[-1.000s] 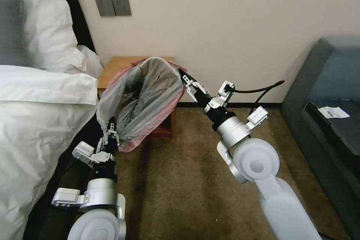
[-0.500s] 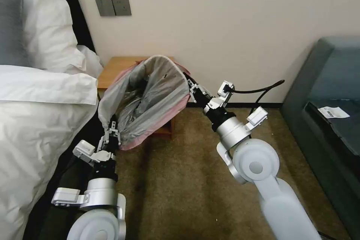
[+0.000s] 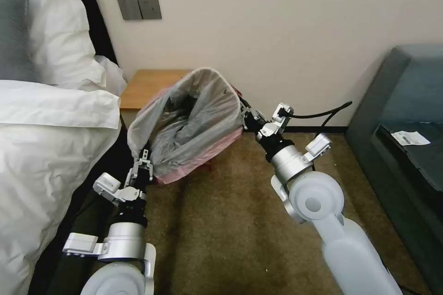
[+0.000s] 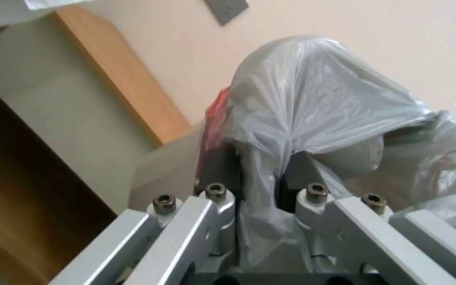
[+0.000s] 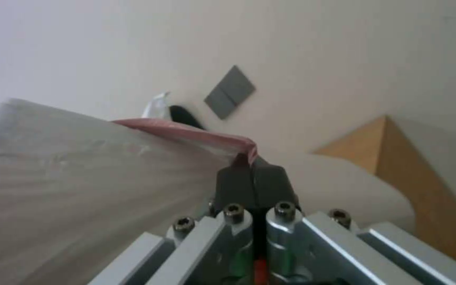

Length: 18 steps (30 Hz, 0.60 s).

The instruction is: Pick up the garbage bag from the table and place it over the trash can.

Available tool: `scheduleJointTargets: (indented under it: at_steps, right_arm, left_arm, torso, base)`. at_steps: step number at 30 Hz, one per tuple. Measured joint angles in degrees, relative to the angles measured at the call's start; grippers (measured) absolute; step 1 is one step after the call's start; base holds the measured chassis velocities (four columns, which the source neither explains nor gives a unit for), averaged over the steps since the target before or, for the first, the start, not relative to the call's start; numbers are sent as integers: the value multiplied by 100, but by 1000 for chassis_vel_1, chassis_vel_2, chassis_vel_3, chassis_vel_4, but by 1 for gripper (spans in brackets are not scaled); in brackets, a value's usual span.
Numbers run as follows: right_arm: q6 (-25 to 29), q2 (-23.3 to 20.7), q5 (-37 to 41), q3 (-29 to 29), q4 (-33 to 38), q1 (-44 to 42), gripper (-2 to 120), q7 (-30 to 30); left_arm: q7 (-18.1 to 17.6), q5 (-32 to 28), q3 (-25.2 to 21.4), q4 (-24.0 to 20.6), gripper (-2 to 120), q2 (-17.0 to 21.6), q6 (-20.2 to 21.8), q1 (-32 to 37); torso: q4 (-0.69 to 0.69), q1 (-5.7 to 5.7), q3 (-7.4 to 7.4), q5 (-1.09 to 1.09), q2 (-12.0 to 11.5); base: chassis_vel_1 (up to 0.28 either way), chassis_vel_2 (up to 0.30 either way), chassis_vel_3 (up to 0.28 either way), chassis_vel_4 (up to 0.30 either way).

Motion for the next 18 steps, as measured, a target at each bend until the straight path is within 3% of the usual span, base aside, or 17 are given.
scheduleJointTargets:
  at_steps: [18]
  right_arm:
    - [255,6,-573,131,-917,69,0,-161]
  left_arm:
    - [281,-76,261,-233,14,109,37,196]
  torso:
    - [0,0,0,0,0]
  base:
    - [0,0,0,0]
